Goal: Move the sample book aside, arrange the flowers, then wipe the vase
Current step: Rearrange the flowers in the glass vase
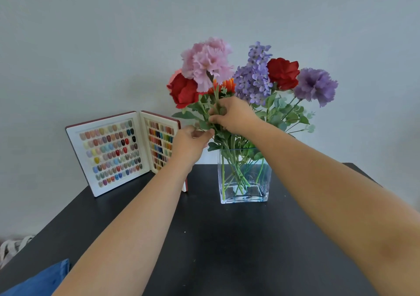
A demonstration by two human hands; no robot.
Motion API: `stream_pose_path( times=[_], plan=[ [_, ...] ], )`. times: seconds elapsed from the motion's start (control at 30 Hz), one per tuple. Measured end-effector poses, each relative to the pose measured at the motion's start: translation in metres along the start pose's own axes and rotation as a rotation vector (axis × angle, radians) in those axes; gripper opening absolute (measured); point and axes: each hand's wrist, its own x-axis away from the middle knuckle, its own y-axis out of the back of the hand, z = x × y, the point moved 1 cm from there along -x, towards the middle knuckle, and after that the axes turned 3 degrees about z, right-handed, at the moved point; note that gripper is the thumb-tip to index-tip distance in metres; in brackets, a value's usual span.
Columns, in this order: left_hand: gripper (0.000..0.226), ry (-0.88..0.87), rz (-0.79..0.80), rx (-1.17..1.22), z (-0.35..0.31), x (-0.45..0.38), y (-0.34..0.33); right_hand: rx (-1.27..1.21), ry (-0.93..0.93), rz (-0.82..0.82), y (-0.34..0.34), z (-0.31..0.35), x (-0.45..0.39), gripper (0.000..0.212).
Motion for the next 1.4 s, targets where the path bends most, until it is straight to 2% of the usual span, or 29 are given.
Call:
stream_pose_path(
  times=[0.1, 0.17, 0.27, 0.53, 0.63, 0.77, 0.83, 0.9, 1.0, 1.1, 1.17, 1.27, 1.33, 1.4],
  plan=[
    [0.01, -0.051, -0.01, 0.026, -0.005, 0.005, 0.003, 0.044, 0.017, 0.004, -0.002, -0.002, 0.005, 0.024],
    [0.015, -0.036, -0.023, 0.098, -0.008, 0.006, 0.004, 0.049, 0.038, -0.037, -0.002, -0.006, 0.009, 0.025],
    [0.017, -0.003, -0.054, 0.191, -0.011, 0.005, 0.004, 0.07, 0.034, -0.071, 0.0, -0.009, 0.014, 0.019],
    [0.019, 0.059, -0.058, 0.277, -0.002, 0.004, 0.002, 0.353, -0.06, -0.07, -0.007, -0.007, 0.016, 0.013],
    [0.036, 0.097, -0.045, 0.266, 0.002, 0.007, 0.002, 0.341, -0.065, -0.07, -0.02, -0.006, 0.022, 0.018],
    [0.033, 0.121, -0.006, 0.232, 0.006, 0.015, 0.004, 0.228, -0.033, -0.104, -0.027, -0.009, 0.032, 0.033],
    [0.038, 0.121, 0.017, 0.232, 0.01, 0.02, 0.005, 0.176, 0.004, -0.156, -0.026, -0.014, 0.045, 0.045],
    [0.045, 0.136, 0.019, 0.238, 0.015, 0.026, 0.007, 0.132, 0.061, -0.258, -0.024, -0.019, 0.063, 0.048],
    [0.065, 0.181, 0.05, 0.222, 0.025, 0.036, 0.009, 0.009, 0.217, -0.471, -0.017, -0.032, 0.095, 0.033],
    [0.052, 0.175, 0.071, 0.191, 0.033, 0.046, 0.009, -0.123, 0.296, -0.591, -0.008, -0.053, 0.123, 0.024],
    [0.038, 0.154, 0.074, 0.175, 0.034, 0.051, 0.008, -0.234, 0.222, -0.644, 0.0, -0.072, 0.135, 0.028],
    [0.033, 0.138, 0.058, 0.163, 0.031, 0.051, 0.007, -0.486, -0.102, -0.724, 0.013, -0.105, 0.141, 0.037],
    [0.039, 0.124, 0.047, 0.16, 0.025, 0.047, 0.005, -0.692, -0.298, -0.851, 0.025, -0.128, 0.135, 0.035],
    [0.032, 0.068, 0.044, 0.176, 0.018, 0.043, 0.001, -0.853, -0.533, -0.902, 0.038, -0.153, 0.121, 0.031]
  ],
)
